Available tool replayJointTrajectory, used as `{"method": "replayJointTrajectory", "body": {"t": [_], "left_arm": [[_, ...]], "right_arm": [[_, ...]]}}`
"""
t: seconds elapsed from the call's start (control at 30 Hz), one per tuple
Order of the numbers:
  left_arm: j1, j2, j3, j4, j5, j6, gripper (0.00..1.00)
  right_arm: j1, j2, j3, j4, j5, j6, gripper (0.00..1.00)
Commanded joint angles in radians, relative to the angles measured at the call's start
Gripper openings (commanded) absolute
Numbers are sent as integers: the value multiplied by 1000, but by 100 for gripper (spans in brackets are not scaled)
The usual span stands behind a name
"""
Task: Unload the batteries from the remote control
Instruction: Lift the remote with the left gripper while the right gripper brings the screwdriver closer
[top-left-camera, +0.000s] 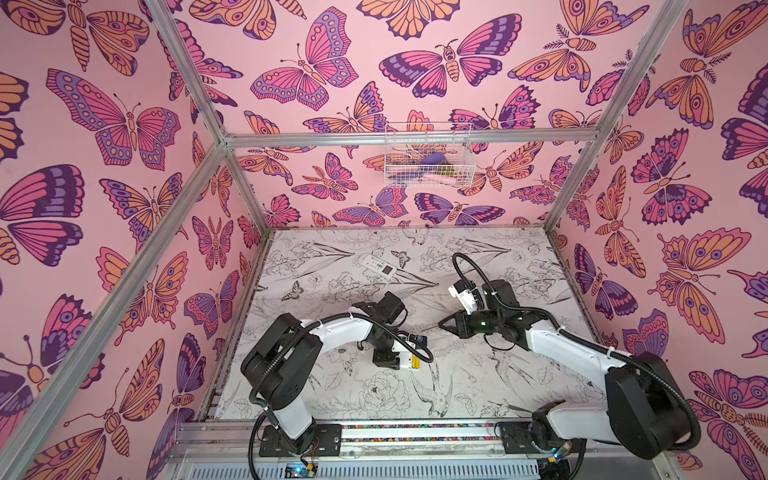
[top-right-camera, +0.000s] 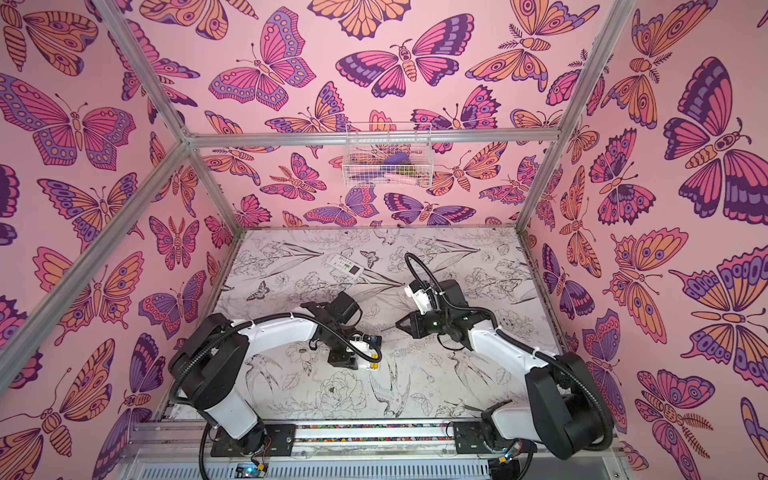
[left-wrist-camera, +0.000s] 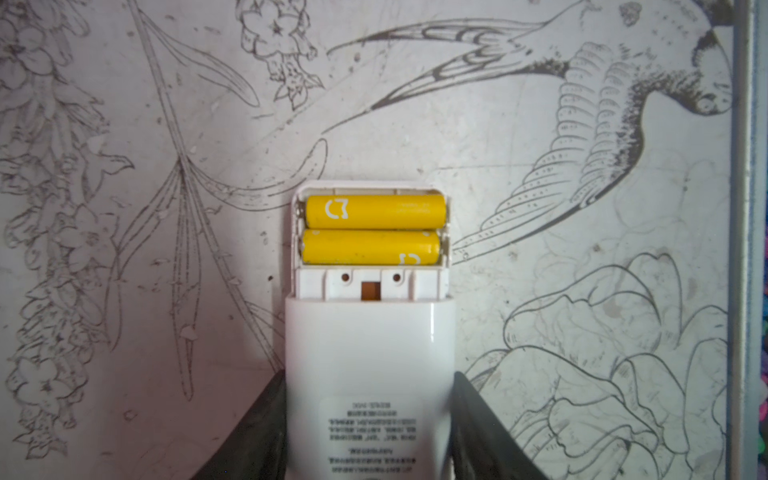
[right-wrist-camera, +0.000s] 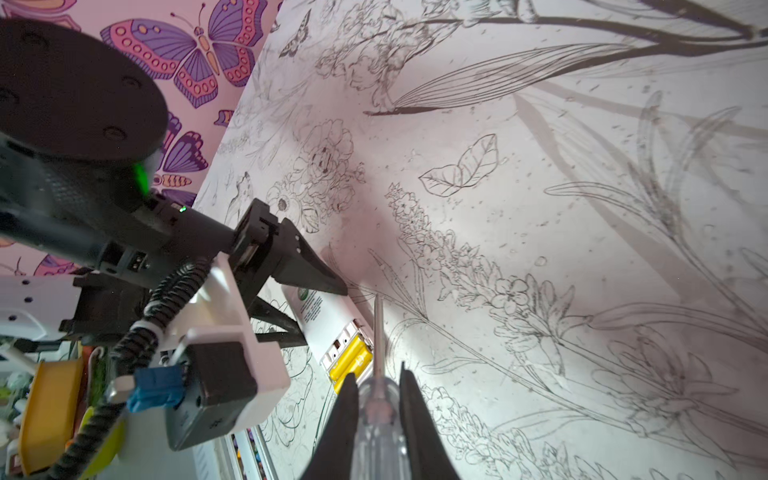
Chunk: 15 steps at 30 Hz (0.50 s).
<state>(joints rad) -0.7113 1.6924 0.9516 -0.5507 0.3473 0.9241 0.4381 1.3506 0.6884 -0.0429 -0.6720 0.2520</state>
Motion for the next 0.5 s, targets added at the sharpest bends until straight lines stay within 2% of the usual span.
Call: {"method": "replayJointTrajectory", "body": {"t": [0.0,0.47], "left_arm": [[-10,8,-16,-11,9,35,40],[-22,6,-34,7,-26,38,39]], "right_arm": [[11,26,42,-27,-56,-65,0],[38,112,74,-139,-78,-111,0]]}}
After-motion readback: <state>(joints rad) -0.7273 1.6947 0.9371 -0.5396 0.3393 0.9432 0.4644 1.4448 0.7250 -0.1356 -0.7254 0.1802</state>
